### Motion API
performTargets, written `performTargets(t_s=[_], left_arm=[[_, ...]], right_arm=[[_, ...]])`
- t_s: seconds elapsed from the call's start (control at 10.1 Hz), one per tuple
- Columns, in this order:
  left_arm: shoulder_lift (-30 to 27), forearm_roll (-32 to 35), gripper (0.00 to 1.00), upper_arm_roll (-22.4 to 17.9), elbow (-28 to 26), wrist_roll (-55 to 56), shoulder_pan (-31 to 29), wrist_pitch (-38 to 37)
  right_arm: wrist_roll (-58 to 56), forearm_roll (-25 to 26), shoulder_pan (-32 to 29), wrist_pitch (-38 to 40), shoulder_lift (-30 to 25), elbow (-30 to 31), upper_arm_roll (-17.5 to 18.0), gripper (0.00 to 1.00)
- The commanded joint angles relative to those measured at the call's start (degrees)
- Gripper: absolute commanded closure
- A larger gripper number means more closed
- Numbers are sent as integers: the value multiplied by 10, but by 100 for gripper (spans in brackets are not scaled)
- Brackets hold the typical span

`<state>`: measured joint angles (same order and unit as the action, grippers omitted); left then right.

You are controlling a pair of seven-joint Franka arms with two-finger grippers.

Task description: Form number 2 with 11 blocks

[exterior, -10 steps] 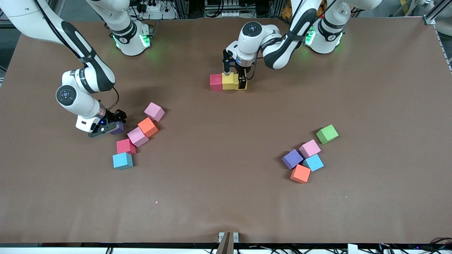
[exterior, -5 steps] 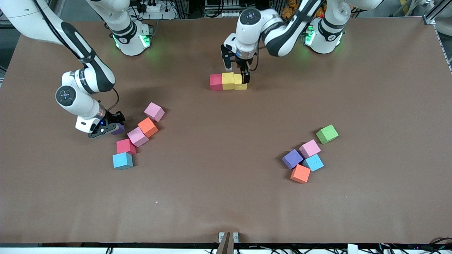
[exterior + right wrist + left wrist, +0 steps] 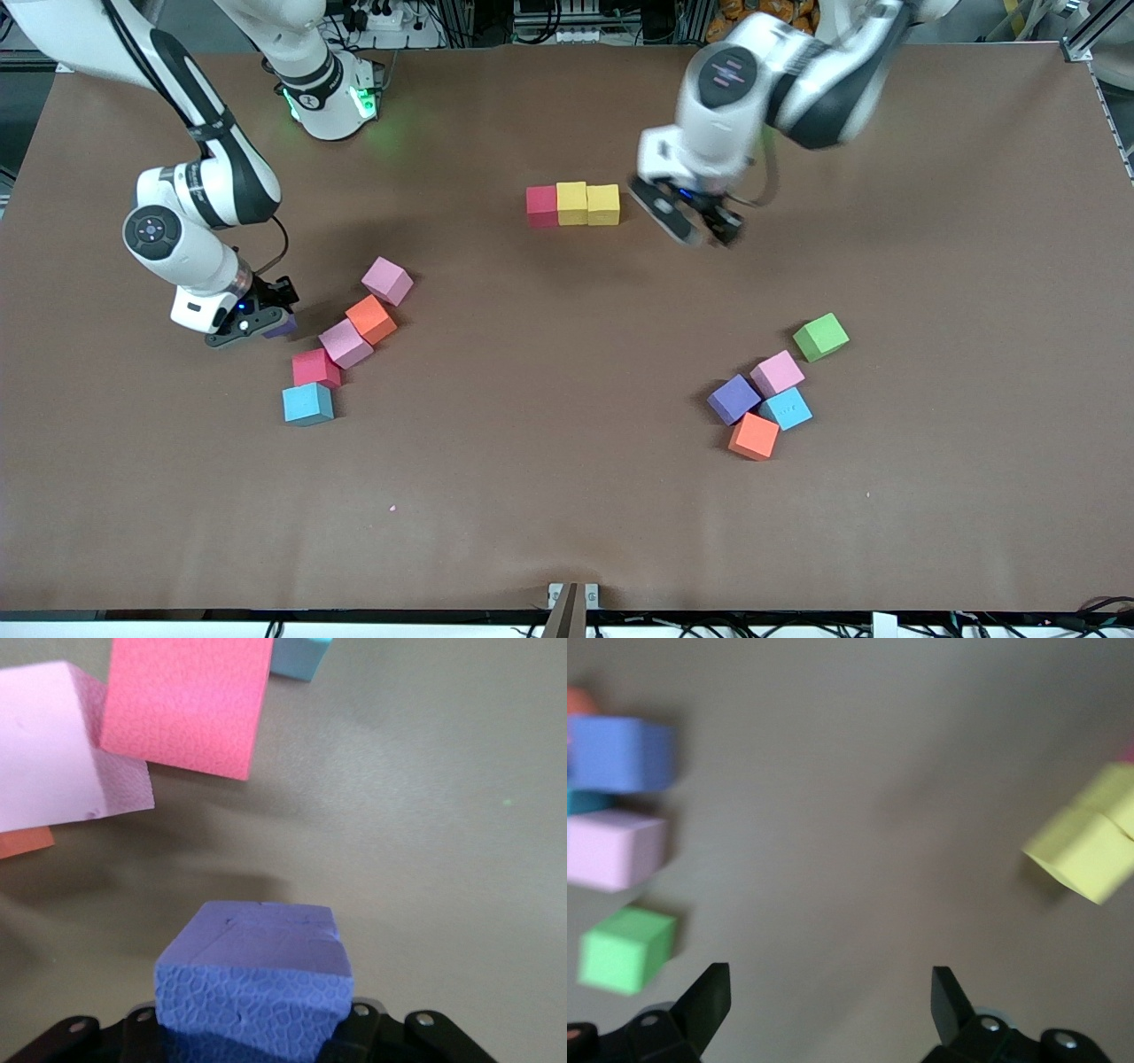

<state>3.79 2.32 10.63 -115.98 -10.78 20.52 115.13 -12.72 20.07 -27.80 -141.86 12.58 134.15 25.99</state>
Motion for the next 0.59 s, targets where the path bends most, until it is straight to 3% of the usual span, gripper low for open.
performTargets(t_s=[0.0,0.1,0.3,0.49], left_arm=[[101,-9,0,-7,134,-8,-71,-25],[129,-11,0,-7,165,-7,-100,-25],[191,-6,0,-7,231,-32,-150,-24],[232,-8,0,-7,269,-64,-169,-23]], right_arm=[[16,-21,6,65,-52,-9,44,55],[16,-94,10,85,-60,-20,69,54],[36,-200,75,109,-59,-45,76,54],[150,-205,168,106,-50,-70,75,54]])
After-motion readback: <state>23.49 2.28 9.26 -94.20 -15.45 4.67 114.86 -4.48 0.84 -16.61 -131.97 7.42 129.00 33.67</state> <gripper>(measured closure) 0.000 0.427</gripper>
